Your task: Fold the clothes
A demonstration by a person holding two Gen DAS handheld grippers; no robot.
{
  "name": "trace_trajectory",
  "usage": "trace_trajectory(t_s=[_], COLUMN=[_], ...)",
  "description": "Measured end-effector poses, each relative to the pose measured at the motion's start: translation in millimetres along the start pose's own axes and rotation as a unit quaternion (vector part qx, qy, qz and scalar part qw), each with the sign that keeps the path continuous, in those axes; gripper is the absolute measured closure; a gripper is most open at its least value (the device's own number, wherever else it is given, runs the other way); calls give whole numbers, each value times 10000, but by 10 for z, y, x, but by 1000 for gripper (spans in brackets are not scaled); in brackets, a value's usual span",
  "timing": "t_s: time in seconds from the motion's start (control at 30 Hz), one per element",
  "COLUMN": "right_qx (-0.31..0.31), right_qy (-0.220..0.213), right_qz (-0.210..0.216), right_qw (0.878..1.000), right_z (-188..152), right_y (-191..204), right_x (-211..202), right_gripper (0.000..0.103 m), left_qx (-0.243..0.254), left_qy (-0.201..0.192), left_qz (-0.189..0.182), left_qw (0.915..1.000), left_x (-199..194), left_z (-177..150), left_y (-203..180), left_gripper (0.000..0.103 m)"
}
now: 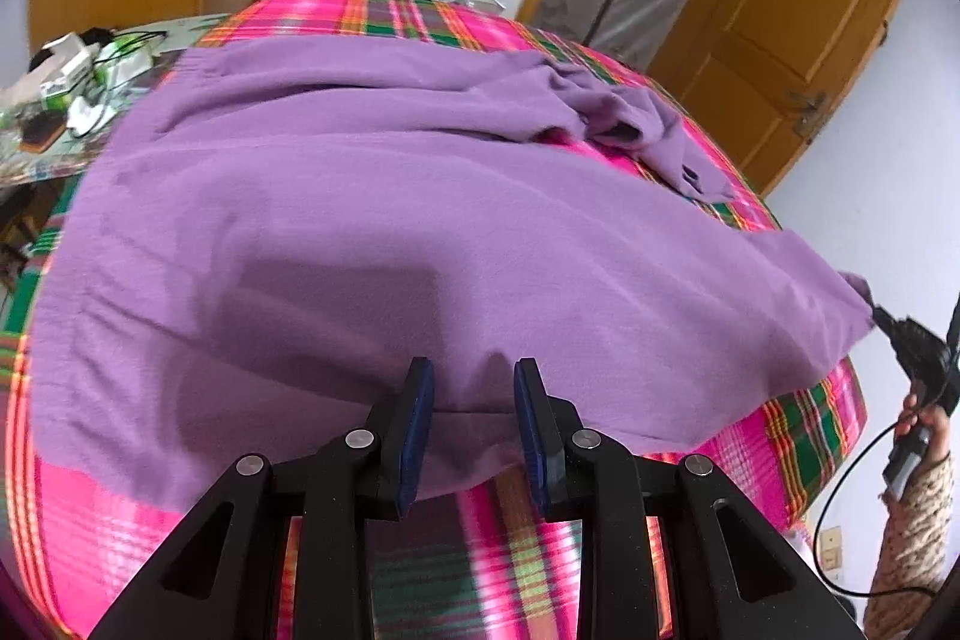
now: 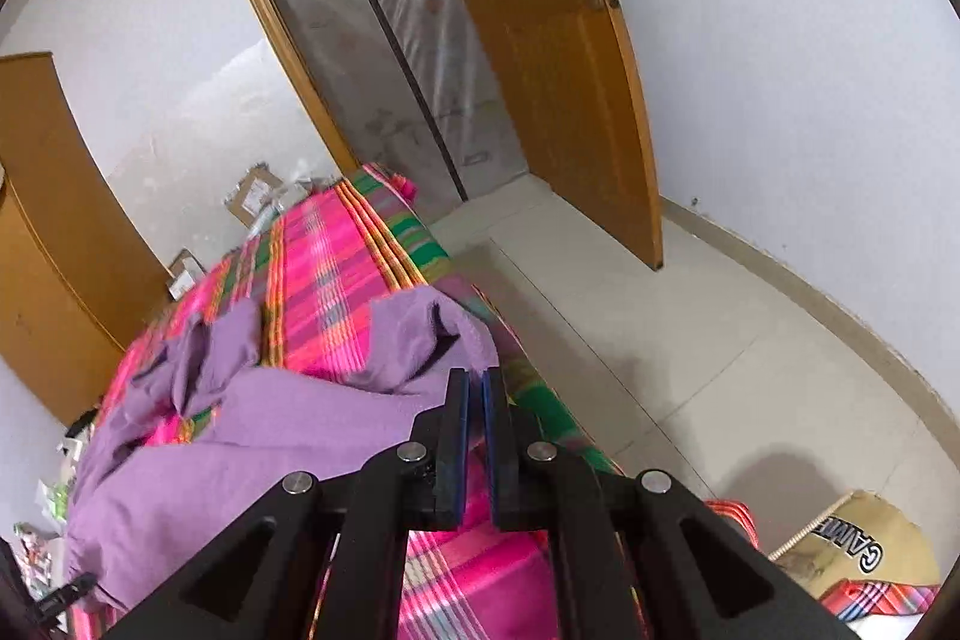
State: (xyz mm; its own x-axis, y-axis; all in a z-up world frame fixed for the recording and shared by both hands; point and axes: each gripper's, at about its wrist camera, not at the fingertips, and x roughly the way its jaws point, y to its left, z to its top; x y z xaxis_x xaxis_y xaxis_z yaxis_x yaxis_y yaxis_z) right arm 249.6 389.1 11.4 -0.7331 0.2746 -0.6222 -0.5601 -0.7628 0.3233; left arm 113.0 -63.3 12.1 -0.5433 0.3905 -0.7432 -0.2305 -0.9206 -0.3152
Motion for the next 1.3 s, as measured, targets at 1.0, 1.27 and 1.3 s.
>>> trace_trajectory(t_s=[1.0, 1.27, 1.3], right_qx=[-4046, -4934, -4981], right_qy=[1035, 1226, 1209], right_qz=[2567, 2935, 2924], right_qw=[8716, 8095, 8073], right_z=[-1778, -2311, -2338], right_y=[3014, 3506, 3537], right_x=[-196, -199, -204], right_gripper=[68, 63, 63], left_qx=[-3108, -3462, -3537], left_qy=[-479, -551, -601], left_qz=[-493, -690, -751], left_qw=[9480, 9340, 9304], left_x=[-793, -660, -654], left_z=[-446, -408, -405], left_y=[1574, 1664, 1691], left_gripper=[55, 56, 56])
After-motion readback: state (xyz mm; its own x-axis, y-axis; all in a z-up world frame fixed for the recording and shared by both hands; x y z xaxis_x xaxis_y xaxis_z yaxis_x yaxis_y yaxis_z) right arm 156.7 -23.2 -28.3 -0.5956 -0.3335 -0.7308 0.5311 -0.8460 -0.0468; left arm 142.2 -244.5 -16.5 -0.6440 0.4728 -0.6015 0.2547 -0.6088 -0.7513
